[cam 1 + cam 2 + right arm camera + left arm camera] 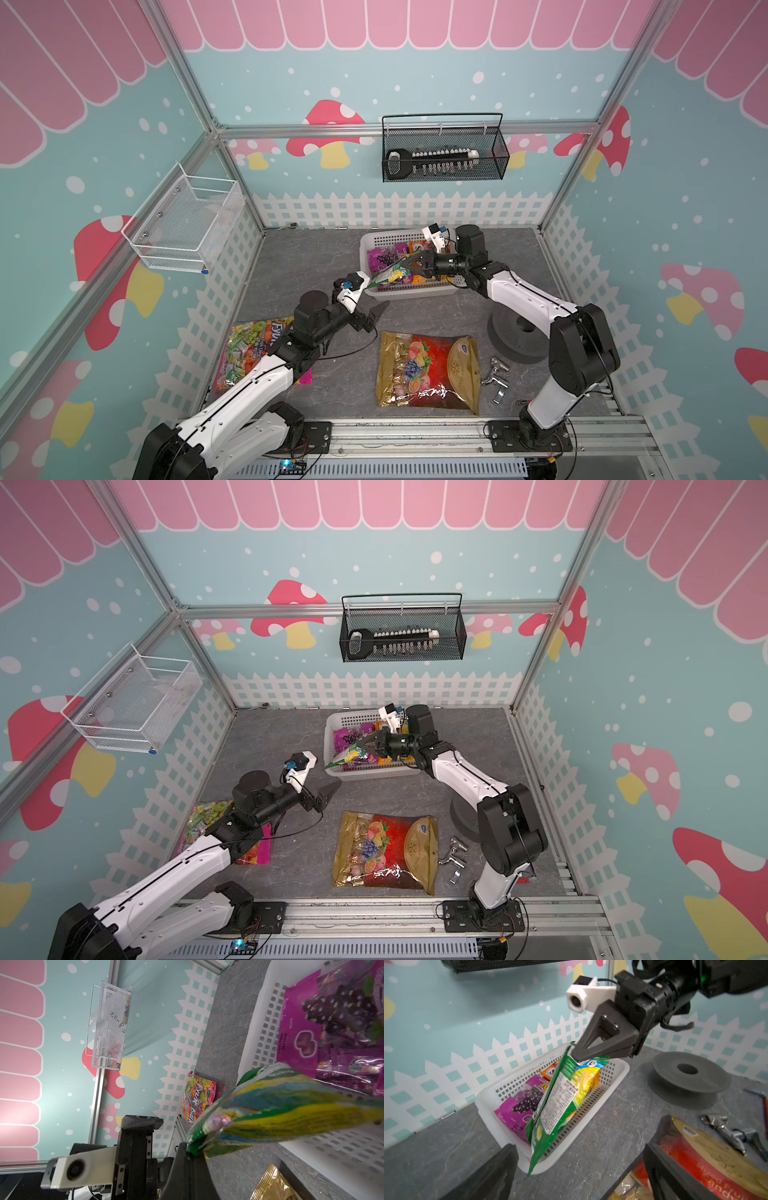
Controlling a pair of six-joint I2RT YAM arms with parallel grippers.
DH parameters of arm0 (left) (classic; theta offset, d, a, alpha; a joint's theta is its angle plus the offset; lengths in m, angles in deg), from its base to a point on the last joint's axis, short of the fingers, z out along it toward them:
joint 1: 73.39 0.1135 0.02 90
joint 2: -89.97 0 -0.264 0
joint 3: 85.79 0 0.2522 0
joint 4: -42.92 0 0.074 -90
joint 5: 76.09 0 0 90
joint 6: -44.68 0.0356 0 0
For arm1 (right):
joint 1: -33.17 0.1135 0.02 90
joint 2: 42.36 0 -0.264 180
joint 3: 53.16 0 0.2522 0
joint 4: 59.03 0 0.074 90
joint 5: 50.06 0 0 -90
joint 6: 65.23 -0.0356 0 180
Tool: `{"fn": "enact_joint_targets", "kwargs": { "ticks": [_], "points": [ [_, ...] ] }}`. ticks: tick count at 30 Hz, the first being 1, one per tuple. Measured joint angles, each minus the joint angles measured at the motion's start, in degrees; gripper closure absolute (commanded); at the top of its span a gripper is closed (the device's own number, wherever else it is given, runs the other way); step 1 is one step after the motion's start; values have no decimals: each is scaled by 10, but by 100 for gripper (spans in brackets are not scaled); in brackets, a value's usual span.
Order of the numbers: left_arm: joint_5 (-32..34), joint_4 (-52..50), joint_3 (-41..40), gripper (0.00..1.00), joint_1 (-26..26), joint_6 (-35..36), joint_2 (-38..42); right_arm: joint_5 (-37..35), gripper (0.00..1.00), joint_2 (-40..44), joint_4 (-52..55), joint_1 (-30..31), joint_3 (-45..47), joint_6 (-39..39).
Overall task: Put the candies in the basket
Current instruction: Pick up the candy at the center of the board.
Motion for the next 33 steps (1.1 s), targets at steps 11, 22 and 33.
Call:
{"fn": "enact_joint_targets", "kwargs": {
  "ticks": [11,22,33],
  "points": [
    [99,9,36,12,-30,174,-91,28,100,26,-4,11,15,2],
    [96,11,47,73,-33,225,-94,46,96,26,-2,23,17,23],
    [69,-14,41,78,-37,272,-50,44,57,68,120,15,-8,210]
  ]
}}
